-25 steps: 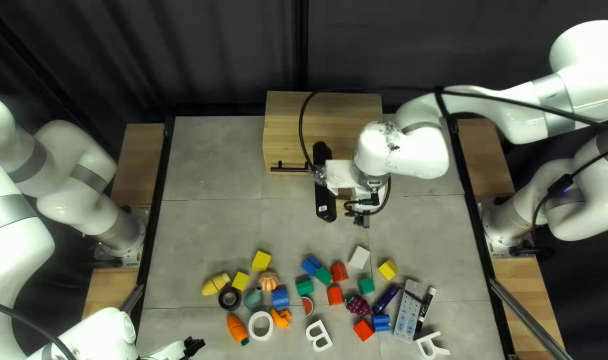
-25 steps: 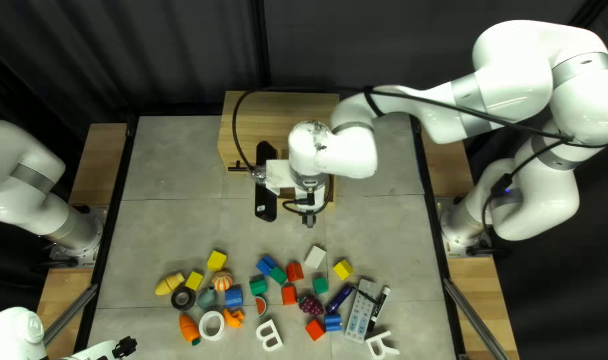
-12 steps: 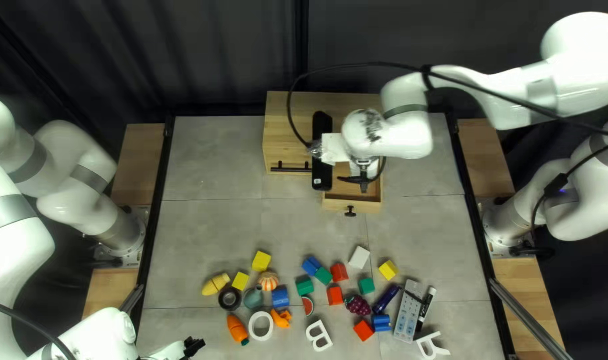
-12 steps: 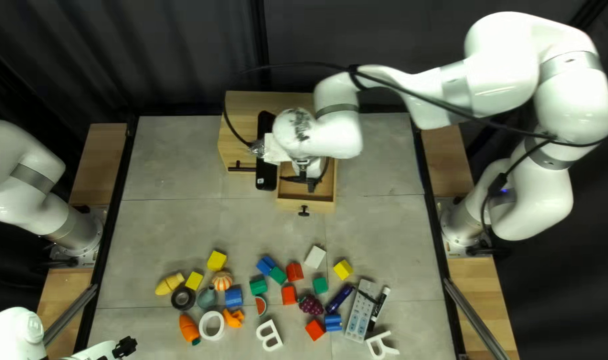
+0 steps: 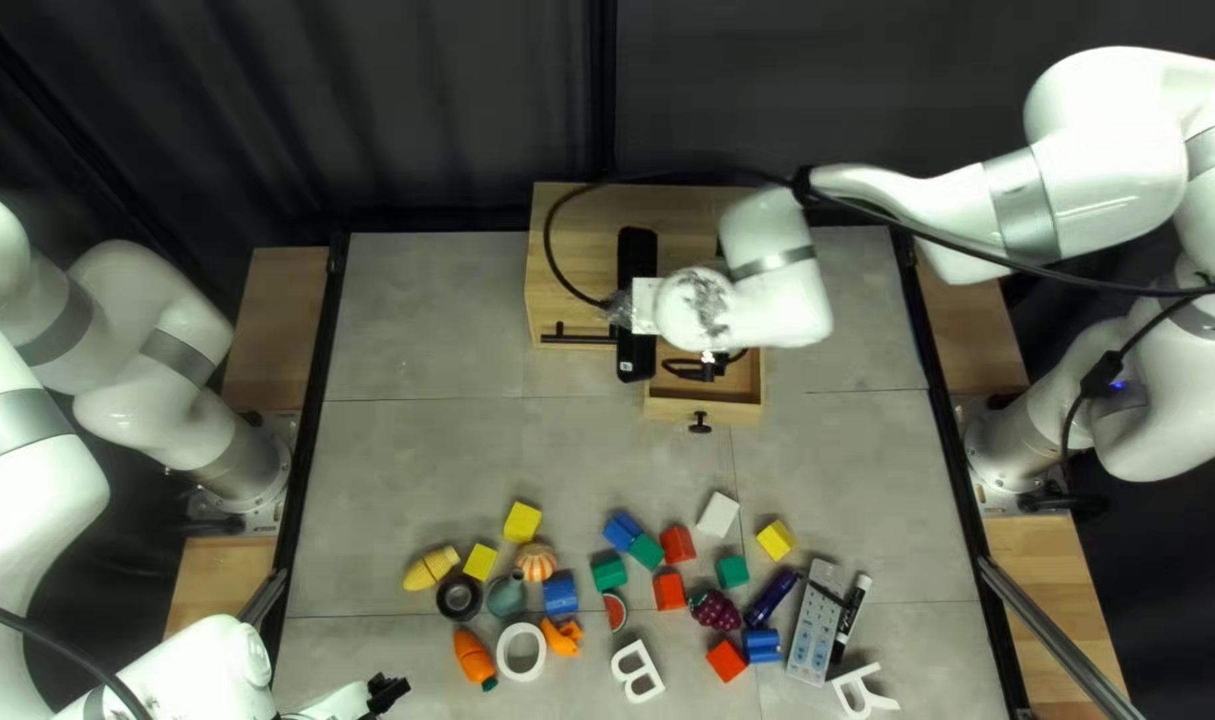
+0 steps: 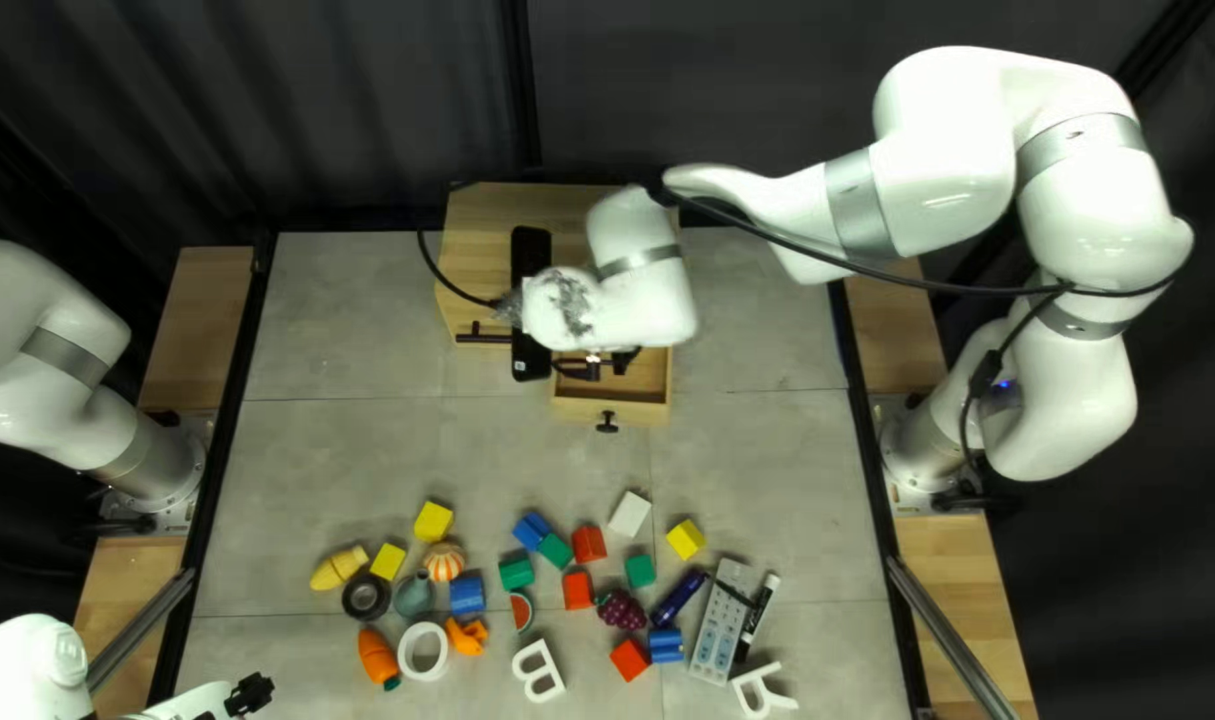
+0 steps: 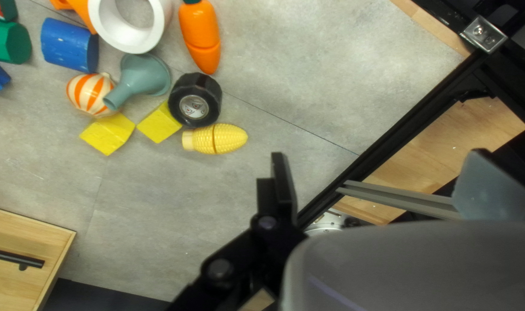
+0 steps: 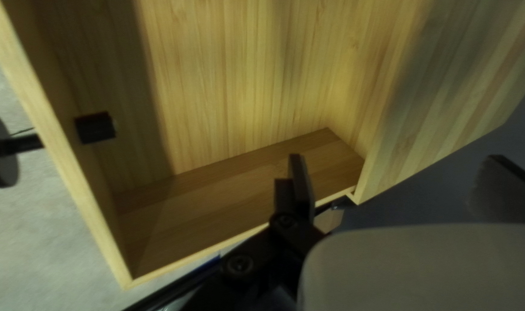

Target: Open drawers and place objects into drawer and close

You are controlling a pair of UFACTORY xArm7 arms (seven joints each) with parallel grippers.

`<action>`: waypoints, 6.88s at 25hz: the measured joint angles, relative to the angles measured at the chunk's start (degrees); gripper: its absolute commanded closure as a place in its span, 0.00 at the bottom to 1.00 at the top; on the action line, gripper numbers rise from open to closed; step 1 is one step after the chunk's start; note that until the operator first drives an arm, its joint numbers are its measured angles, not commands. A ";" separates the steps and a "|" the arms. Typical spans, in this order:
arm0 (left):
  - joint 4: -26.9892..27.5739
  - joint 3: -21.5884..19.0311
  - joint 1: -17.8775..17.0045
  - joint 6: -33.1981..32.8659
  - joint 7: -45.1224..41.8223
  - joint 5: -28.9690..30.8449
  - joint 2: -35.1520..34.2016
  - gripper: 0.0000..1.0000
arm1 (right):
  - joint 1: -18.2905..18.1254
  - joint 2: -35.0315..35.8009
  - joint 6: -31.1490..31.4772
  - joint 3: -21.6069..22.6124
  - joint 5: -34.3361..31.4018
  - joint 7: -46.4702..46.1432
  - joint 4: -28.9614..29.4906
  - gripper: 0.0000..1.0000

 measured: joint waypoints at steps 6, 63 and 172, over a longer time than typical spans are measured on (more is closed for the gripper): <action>0.00 0.00 0.00 0.00 0.00 0.00 0.00 0.00 | -0.13 -1.63 -3.60 -0.13 -2.47 1.19 -3.16 0.00; 0.00 0.00 0.00 0.00 0.00 0.00 0.00 0.00 | -0.87 -1.06 -5.56 -0.60 -24.98 13.74 -10.61 0.00; 0.00 0.00 0.00 0.00 0.00 0.00 0.00 0.00 | -4.14 -0.26 -15.52 -5.29 -3.57 -4.81 -4.20 0.00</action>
